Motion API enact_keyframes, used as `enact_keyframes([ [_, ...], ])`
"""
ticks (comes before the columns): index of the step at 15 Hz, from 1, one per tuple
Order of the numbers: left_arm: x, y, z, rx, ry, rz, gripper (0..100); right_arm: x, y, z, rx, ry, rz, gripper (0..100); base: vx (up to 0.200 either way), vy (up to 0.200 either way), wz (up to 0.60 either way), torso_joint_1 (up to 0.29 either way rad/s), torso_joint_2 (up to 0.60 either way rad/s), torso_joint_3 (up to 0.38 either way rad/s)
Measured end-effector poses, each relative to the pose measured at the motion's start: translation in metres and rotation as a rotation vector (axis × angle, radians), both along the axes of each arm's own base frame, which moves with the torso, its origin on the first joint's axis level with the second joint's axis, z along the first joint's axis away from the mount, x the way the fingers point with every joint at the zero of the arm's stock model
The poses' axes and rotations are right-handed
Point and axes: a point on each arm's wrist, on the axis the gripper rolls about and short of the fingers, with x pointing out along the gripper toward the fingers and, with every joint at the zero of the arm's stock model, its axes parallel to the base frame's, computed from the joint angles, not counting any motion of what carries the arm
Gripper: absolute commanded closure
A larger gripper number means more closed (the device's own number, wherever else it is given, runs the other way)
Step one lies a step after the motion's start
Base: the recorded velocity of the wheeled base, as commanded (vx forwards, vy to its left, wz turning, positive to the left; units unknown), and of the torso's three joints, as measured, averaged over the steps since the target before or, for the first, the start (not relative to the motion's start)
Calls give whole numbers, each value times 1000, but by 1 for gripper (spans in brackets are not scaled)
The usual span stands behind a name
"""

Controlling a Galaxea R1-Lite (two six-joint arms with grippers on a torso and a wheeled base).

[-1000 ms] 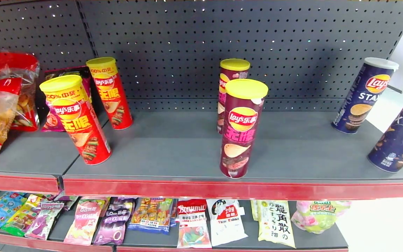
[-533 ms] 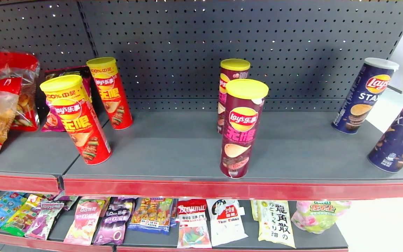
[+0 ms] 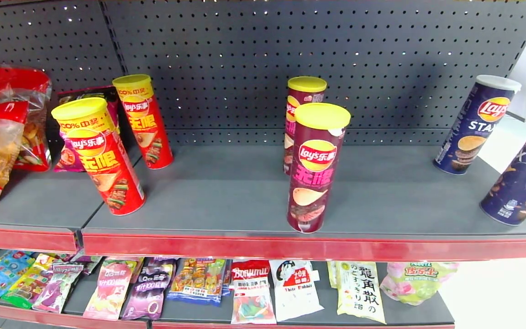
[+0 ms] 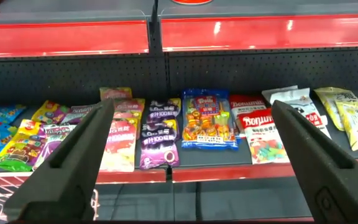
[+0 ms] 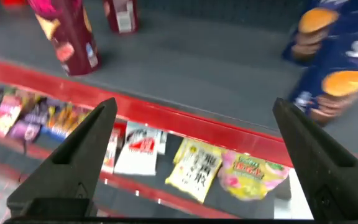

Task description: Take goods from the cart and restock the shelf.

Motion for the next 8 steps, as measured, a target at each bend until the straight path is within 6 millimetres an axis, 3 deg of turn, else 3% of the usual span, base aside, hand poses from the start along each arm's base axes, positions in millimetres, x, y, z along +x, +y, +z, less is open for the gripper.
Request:
enact_keyframes([
  [3,0,0,0,0,0,0,0,42,16,5,-34,120,77,0,0,0,0,0,0,0],
  [8,0,0,0,0,0,0,0,105,46,-2,-120,191,-47,0,0,0,0,0,0,0],
])
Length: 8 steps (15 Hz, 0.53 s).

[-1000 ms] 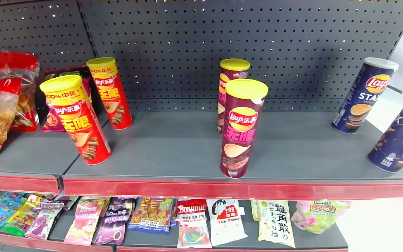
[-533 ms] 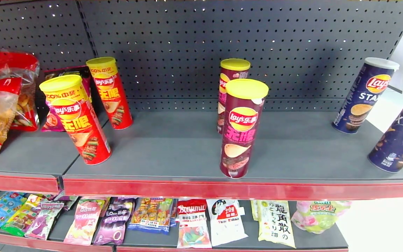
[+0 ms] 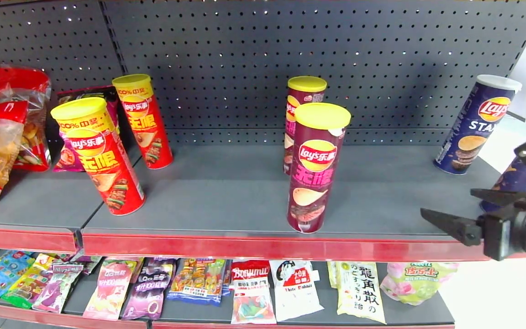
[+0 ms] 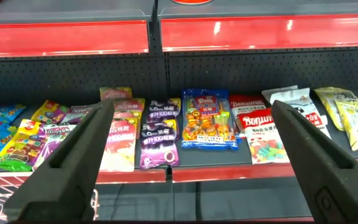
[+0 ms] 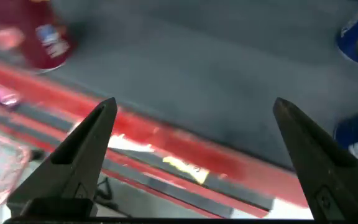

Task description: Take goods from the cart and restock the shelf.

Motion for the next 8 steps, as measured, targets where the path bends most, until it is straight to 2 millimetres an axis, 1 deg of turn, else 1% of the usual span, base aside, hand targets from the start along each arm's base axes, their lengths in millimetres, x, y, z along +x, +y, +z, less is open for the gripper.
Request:
enact_keyframes([
  [2,0,0,0,0,0,0,0,20,15,-2,-16,11,10,0,0,0,0,0,0,0],
  [4,0,0,0,0,0,0,0,33,28,-7,-30,44,43,0,0,0,0,0,0,0],
  [8,0,0,0,0,1,0,0,50,47,-14,-56,82,96,0,0,0,0,0,0,0],
])
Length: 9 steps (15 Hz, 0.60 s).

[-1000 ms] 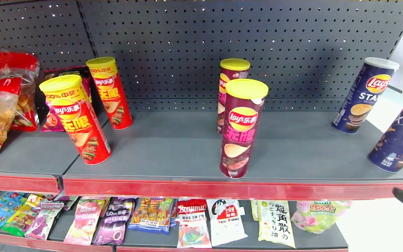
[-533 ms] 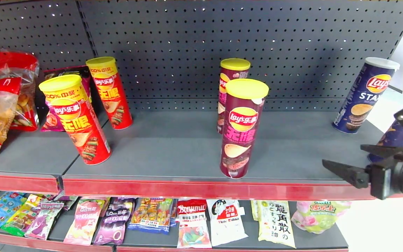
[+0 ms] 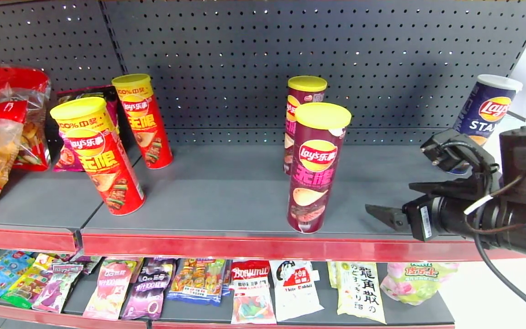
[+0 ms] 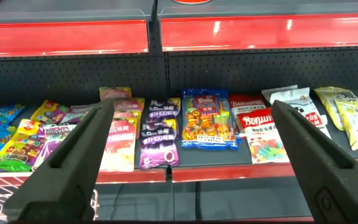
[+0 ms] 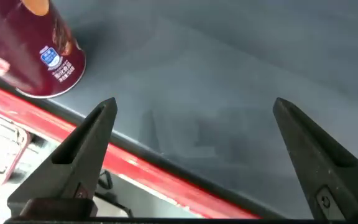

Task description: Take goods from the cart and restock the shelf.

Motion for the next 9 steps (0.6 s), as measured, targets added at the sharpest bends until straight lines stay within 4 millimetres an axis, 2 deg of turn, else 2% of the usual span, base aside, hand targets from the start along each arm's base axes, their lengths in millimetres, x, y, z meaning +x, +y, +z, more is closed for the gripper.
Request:
enact_keyframes([
  [9,0,0,0,0,1,0,0,17,26,-10,-24,41,61,0,0,0,0,0,0,0],
])
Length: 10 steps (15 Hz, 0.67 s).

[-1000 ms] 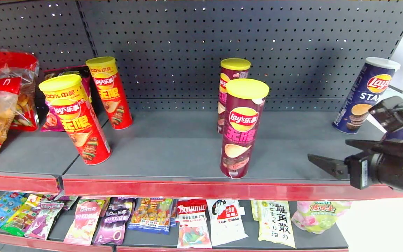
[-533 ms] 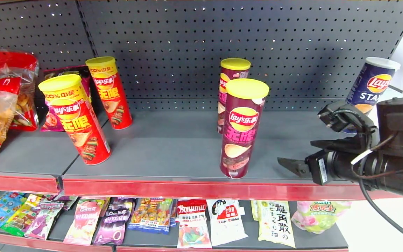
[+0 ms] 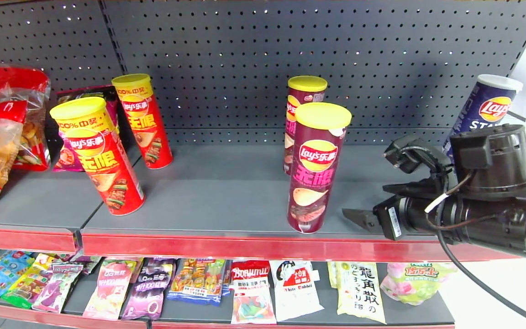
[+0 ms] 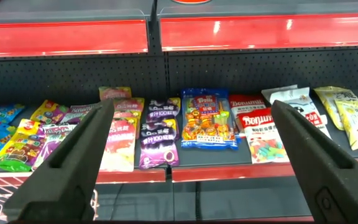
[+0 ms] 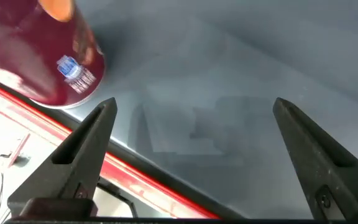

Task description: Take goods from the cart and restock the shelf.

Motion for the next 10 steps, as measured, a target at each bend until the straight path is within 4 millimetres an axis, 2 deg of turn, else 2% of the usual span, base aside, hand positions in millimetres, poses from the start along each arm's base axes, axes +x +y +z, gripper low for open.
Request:
enact_keyframes([
  [10,0,0,0,0,1,0,0,15,14,-5,-9,13,16,0,0,0,0,0,0,0],
])
